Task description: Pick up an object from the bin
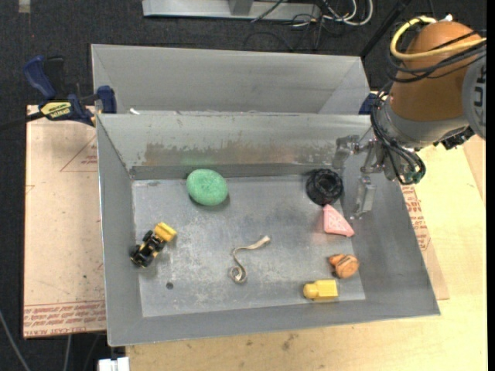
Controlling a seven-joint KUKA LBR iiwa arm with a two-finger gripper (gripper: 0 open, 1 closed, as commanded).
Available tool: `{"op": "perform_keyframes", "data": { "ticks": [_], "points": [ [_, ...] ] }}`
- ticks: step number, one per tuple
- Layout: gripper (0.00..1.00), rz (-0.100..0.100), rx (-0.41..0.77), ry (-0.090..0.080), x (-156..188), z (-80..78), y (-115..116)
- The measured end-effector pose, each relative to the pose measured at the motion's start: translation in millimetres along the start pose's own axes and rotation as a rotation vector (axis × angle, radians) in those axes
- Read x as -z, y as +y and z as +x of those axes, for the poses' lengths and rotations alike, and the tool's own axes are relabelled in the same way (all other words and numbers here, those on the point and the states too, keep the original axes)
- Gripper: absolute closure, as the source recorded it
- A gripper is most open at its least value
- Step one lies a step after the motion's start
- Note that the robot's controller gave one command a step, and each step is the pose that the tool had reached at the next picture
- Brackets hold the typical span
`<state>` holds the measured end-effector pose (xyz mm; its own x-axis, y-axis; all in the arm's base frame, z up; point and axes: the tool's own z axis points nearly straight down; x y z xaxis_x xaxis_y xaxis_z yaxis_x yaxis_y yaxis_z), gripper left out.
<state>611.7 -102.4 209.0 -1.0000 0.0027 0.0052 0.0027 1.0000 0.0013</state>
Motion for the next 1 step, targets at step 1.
{"op": "perform_keyframes", "data": {
  "ticks": [1],
  "points": [
    [0.00,0.001,0.002,-0.008,5.2,-1.2,0.5]
  ]
}}
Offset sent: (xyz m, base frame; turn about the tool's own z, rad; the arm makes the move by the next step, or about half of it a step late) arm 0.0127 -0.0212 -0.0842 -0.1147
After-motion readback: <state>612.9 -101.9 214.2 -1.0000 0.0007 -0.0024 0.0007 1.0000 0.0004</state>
